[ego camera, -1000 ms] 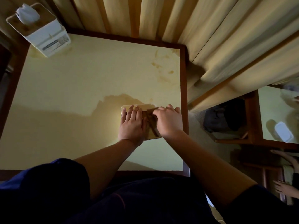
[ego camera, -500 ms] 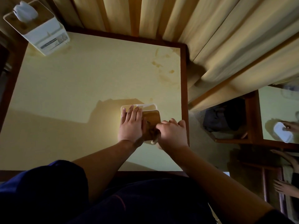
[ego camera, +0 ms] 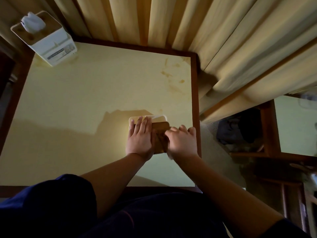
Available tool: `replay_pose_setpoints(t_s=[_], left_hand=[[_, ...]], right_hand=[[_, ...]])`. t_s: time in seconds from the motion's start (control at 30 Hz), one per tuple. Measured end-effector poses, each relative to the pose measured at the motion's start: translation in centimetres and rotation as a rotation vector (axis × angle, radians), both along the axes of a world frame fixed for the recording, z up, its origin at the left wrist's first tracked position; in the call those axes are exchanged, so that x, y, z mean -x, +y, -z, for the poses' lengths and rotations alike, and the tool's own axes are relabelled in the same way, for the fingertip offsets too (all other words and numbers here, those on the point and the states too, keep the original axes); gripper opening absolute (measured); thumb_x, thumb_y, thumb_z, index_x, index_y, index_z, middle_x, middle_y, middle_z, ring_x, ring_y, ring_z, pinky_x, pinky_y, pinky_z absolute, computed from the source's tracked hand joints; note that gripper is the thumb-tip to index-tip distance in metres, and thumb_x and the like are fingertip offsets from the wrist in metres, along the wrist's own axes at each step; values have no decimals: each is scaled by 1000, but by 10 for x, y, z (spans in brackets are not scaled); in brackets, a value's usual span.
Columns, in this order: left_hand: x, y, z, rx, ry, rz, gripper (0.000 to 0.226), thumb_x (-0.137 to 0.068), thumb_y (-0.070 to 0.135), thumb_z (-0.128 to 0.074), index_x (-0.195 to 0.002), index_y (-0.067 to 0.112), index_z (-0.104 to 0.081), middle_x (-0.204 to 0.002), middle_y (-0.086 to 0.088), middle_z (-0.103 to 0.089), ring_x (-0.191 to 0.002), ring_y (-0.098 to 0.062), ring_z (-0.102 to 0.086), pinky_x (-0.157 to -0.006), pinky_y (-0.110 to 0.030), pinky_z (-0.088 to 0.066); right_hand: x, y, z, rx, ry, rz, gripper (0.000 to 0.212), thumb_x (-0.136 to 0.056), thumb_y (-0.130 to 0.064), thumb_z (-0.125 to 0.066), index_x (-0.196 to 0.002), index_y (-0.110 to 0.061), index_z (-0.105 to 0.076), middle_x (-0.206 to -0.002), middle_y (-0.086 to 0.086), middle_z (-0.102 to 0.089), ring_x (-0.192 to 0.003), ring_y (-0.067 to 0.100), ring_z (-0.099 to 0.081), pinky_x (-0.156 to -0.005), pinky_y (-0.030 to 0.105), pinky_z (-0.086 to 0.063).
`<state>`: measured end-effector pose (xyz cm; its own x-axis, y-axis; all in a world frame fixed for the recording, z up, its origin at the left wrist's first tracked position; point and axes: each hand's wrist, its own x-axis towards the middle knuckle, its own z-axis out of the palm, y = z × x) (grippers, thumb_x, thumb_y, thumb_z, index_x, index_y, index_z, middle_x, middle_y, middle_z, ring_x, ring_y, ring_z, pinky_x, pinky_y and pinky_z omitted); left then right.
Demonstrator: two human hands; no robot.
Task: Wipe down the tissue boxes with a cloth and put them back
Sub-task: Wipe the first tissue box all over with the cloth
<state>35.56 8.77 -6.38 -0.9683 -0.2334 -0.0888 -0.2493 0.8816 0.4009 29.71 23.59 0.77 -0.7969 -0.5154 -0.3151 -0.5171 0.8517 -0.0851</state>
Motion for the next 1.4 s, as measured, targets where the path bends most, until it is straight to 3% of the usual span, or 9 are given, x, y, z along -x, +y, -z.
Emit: replay_pose_setpoints(t_s=[0.1,0.2,0.47,0.83,1.03,1.17,1.27,1.33,1.4], left_hand=[[0,0,1,9,-1,4,60,-109,38,-19,-159,7,-33,-163,-10,-40,-157,-28,-21,-130,-49,-3],[0,0,2,30,-1,14,64,-108,39,-13,-158,6,-36,-161,-11,-42,-156,-30,-23,-130,-51,-7],[1,1,2,24,-2,13,61,-108,39,-19,-156,7,-40,-157,-10,-47,-155,-29,-26,-130,-51,-6],[0,0,4,-2,64,-5,58,-108,37,-25,-148,3,-50,-150,-13,-54,-151,-33,-34,-129,-49,-6],[0,0,2,12,24,9,58,-109,37,-23,-155,7,-41,-158,-9,-46,-155,-29,-26,-130,-49,-6],[0,0,4,33,15,12,59,-109,37,-21,-156,6,-41,-157,-10,-47,-155,-29,-27,-129,-50,-8],[0,0,4,31,22,17,59,-109,37,-22,-155,6,-42,-157,-10,-47,-155,-30,-27,-129,-51,-8],[1,0,3,37,28,18,59,-108,37,-23,-155,7,-42,-157,-10,-48,-154,-29,-28,-129,-51,-7],[1,0,3,31,18,12,59,-108,38,-23,-155,7,-43,-157,-10,-48,-154,-29,-28,-130,-50,-6]], right_hand=[[-26,20,2,59,55,-30,14,-90,-29,-57,-82,-24,-67,-89,-8,-69,-92,25,-60,-84,42,-36],[-41,29,3,82,74,3,17,-90,-20,-63,-78,-29,-70,-85,-11,-70,-85,22,-64,-81,41,-42],[-6,-1,-10,-31,-59,54,8,-91,-27,-64,-96,-26,-70,-91,-8,-65,-97,21,-57,-95,43,-30],[24,-27,-6,27,25,112,32,-101,-12,-51,-116,-29,-74,-111,-5,-71,-106,25,-60,-100,46,-33],[-22,13,-1,50,33,7,10,-92,-22,-58,-91,-25,-68,-95,-5,-66,-90,26,-61,-87,42,-38],[-46,27,5,77,107,22,12,-85,-27,-69,-73,-26,-68,-83,-7,-68,-74,24,-64,-75,39,-41],[-40,25,2,65,75,42,13,-85,-20,-78,-78,-29,-72,-82,-10,-69,-81,22,-62,-78,39,-38],[-27,18,-6,33,25,30,4,-91,-26,-70,-89,-28,-72,-89,-8,-69,-92,22,-59,-85,41,-34],[-11,5,-12,-20,-33,33,12,-95,-28,-62,-102,-28,-72,-98,-7,-68,-102,23,-56,-91,42,-31]])
